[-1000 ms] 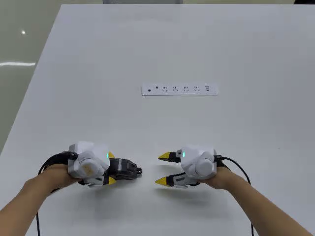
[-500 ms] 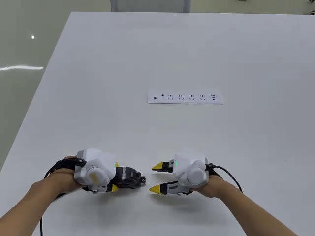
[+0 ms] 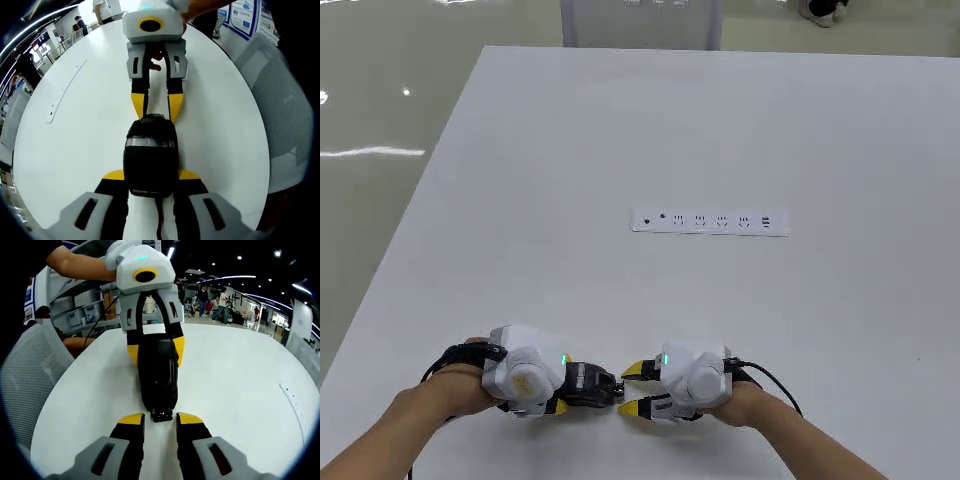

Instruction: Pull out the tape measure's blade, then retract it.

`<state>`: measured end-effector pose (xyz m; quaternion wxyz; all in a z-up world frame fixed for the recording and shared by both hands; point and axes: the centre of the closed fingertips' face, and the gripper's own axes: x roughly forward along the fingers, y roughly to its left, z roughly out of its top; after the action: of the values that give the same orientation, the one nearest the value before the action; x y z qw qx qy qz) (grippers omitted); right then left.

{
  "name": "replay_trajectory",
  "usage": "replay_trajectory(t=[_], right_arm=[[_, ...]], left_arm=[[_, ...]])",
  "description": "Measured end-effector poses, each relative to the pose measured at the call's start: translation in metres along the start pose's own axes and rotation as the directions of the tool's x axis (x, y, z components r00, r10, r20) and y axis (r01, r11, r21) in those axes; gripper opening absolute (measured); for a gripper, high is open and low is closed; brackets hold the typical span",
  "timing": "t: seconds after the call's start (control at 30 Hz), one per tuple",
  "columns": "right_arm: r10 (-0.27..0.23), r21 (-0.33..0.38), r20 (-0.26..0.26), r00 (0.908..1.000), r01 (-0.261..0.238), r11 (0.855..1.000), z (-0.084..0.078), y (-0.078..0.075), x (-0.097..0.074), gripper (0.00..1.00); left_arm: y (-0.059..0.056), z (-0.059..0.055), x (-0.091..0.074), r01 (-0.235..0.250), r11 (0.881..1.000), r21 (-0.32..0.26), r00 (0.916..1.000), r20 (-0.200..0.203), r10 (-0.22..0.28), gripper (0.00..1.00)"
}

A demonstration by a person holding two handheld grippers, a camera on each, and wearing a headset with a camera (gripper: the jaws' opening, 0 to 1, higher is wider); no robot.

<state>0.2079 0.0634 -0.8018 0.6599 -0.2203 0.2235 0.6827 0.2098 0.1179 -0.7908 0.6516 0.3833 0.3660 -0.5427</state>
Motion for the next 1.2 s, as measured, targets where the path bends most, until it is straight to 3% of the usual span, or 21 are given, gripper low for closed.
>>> replay_trajectory(t=[0.53,1.2], right_arm=[[0.043,0.001,-0.001,0.9991,-0.043,0.999,-0.0009,0.0004,0.0065,0.14],[0.070,-0.102,-0.061,0.9957,-0.076,0.992,0.0035,0.0001,0.0031,0.12]], left_arm=[[-0.0011,0.0014,-0.0028,0.004,1.000,-0.007,0.9993,0.036,-0.004,0.28],[-0.0009,0.0012,-0.0068,-0.001,0.999,-0.047,0.9987,0.051,0.003,0.28]])
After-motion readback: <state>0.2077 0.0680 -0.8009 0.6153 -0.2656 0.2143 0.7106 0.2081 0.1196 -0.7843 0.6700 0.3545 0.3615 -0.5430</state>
